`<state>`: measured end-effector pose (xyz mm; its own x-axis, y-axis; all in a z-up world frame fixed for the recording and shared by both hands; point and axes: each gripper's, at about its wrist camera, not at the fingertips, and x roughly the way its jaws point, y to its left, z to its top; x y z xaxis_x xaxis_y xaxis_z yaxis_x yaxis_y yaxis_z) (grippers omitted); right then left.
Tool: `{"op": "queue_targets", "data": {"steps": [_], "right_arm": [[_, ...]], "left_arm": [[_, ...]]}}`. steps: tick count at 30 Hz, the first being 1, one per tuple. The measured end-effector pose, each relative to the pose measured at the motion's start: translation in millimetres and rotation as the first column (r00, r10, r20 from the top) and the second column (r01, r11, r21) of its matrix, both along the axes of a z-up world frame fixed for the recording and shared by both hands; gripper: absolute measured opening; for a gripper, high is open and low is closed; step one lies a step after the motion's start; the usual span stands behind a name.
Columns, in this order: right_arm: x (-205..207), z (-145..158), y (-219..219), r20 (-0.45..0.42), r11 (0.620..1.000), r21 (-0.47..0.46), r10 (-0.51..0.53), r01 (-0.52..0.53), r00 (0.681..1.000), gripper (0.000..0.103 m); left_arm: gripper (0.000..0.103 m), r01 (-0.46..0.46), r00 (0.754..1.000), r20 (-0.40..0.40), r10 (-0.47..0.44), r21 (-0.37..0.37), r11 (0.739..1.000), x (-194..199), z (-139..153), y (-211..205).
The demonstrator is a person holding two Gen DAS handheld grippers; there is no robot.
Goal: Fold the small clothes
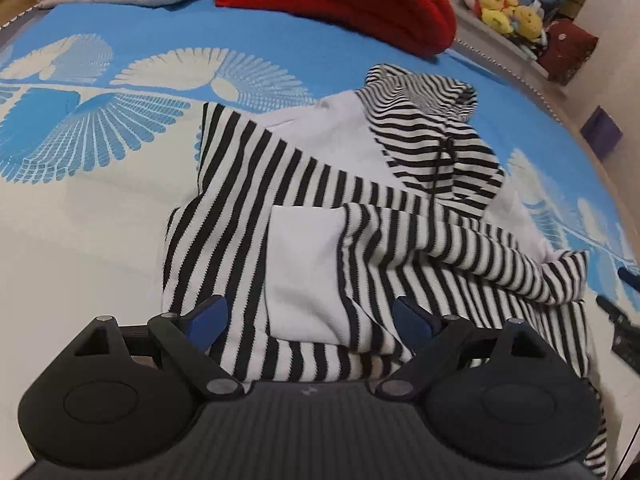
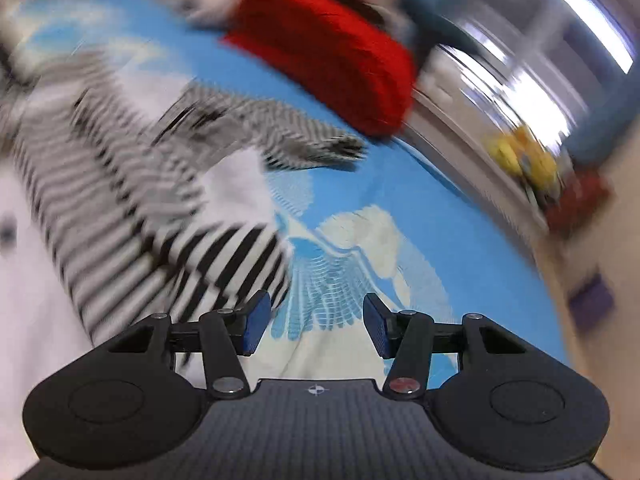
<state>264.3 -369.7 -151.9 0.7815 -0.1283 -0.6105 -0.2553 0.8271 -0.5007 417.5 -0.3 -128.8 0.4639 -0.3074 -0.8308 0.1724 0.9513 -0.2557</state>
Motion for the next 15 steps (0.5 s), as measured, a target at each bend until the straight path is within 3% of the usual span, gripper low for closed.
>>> {"op": "queue_targets", "data": {"steps": [4,7,8,9,10,12,15], "right_arm": [[7,-22,9,-0.011,0.993,-0.016,0.119,-0.12,0.993,0.051],[10,-33,19,0.007,0.976,-0.092,0.198,-0.197,0.98,0.051],[13,-32,21,0.02,0.972,-0.101,0.215,-0.212,0.976,0.038],[19,-26,18,0.028,0.972,-0.074,0.224,-0.221,0.974,0.016],[23,-13,15,0.032,0.976,-0.022,0.216,-0.216,0.976,0.009],[41,4,1,0.009,0.973,0.127,0.191,-0.19,0.982,0.003],[77,28,-34,-0.13,0.926,0.361,0.171,-0.114,0.977,0.003]], "left_arm": [[0.093,-0.022,0.999,-0.029,0.022,0.0,1.0,13,-11,2],[0.093,-0.032,0.999,-0.042,0.032,0.0,1.0,19,-12,2],[0.093,-0.031,0.999,-0.04,0.031,-0.004,1.0,21,-12,2],[0.093,-0.03,0.999,-0.036,0.03,-0.008,1.0,21,-10,3],[0.093,-0.032,0.999,-0.033,0.032,-0.011,0.999,22,-9,3],[0.093,-0.04,0.999,-0.036,0.039,-0.017,0.999,24,-8,6],[0.093,-0.045,0.998,-0.044,0.044,-0.018,0.999,25,-9,8]]}}
